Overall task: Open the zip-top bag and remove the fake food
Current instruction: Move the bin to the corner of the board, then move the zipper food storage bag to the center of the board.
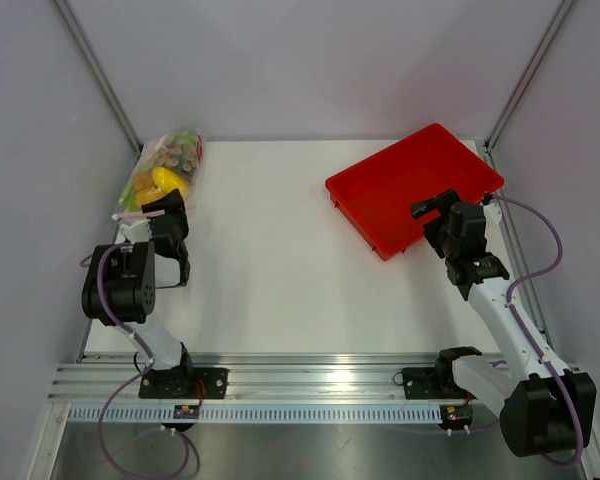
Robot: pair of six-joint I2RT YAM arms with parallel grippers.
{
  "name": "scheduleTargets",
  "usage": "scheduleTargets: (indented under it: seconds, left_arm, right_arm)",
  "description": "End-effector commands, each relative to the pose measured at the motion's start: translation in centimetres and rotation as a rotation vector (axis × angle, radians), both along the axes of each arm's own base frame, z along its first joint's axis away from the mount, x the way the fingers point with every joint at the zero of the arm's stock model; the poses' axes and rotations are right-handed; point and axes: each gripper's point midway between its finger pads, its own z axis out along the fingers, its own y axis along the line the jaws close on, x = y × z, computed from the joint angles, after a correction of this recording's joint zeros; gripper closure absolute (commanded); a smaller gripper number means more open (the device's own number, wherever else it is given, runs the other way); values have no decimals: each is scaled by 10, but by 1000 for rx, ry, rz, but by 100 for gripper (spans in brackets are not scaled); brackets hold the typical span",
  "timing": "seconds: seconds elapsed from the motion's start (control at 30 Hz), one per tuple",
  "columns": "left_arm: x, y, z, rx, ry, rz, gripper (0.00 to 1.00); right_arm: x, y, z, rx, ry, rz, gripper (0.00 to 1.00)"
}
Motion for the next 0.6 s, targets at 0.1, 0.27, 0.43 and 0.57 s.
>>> scheduleTargets:
  seconds: [0.1, 0.27, 0.43, 0.57]
  left_arm:
    - [11, 12, -14, 3, 54, 35, 25]
    - [14, 13, -21, -12, 68, 35, 24]
    - [28, 14, -24, -7, 62, 16, 26]
    - [35, 16, -42, -15, 36, 18, 32]
  right_arm:
    - [5, 3, 9, 2, -42, 15, 0]
    - [5, 3, 11, 2, -47, 13, 1]
    - [4, 3, 11, 2, -47, 17, 1]
    - [4, 5, 11, 7, -48, 23, 0]
